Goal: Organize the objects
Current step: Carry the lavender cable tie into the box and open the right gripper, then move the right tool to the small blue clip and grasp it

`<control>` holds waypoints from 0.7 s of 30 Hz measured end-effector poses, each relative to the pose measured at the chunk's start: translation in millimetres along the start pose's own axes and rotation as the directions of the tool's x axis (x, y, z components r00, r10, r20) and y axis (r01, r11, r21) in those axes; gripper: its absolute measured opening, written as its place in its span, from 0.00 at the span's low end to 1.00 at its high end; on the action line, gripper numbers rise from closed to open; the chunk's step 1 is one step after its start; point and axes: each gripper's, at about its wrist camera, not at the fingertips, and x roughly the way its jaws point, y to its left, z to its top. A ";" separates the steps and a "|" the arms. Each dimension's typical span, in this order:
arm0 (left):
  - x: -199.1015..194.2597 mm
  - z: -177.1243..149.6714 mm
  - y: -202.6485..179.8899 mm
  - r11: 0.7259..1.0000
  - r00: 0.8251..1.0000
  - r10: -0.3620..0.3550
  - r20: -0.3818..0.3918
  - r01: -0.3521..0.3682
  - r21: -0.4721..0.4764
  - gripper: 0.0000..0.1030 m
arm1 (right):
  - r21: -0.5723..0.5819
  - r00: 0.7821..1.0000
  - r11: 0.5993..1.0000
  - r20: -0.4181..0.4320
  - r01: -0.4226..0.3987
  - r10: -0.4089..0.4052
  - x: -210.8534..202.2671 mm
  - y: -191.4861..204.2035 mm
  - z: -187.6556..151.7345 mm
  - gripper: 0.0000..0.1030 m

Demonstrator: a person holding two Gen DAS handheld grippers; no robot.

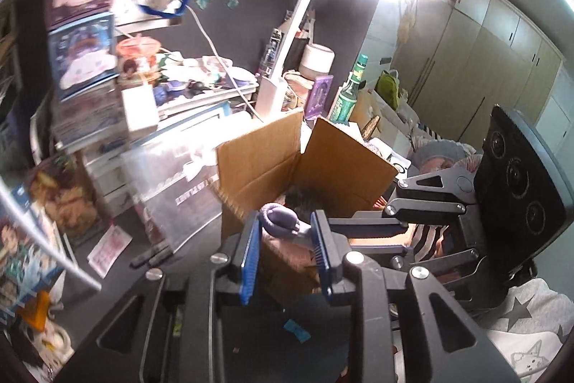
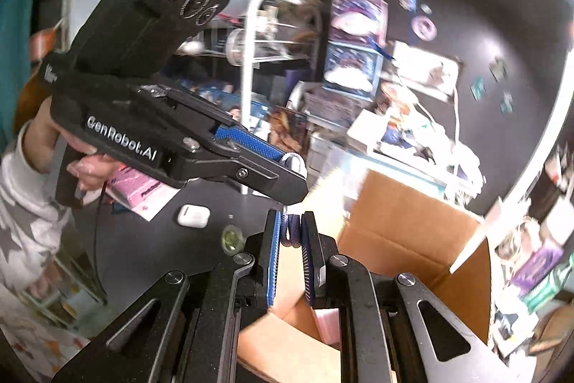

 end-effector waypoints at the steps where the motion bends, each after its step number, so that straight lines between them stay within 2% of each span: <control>1: 6.4 4.6 -1.9 1.000 1.000 -0.001 -0.012 0.001 0.005 0.24 | 0.027 1.000 1.000 -0.013 -0.001 0.002 1.0 -9.0 -0.9 0.07; 11: 68.7 29.7 -12.6 0.999 0.990 0.040 -0.139 -0.038 0.020 0.26 | 0.191 0.988 0.981 -0.156 0.028 0.002 18.0 -58.6 -15.5 0.08; 12: 69.9 29.5 -13.7 0.999 0.989 0.049 -0.141 -0.046 0.025 0.33 | 0.196 0.987 0.980 -0.162 0.038 -0.006 18.6 -59.8 -16.5 0.12; 13: 69.9 29.2 -16.0 0.998 0.988 0.064 -0.138 -0.059 0.037 0.42 | 0.201 0.985 0.978 -0.172 0.047 -0.012 18.7 -60.7 -17.9 0.19; 15: 68.8 29.1 -17.5 0.996 0.988 0.078 -0.130 -0.072 0.049 0.51 | 0.205 0.985 0.977 -0.174 0.049 -0.013 18.1 -60.9 -19.2 0.30; 18: 56.9 27.1 -20.7 0.995 0.991 0.084 -0.102 -0.078 0.063 0.60 | 0.192 0.986 0.979 -0.163 0.063 -0.032 14.2 -56.7 -19.0 0.32; 21: 33.1 23.9 -22.3 0.993 0.994 0.100 -0.042 -0.097 0.060 0.69 | 0.167 0.994 0.984 -0.107 0.056 -0.039 0.8 -44.4 -16.6 0.32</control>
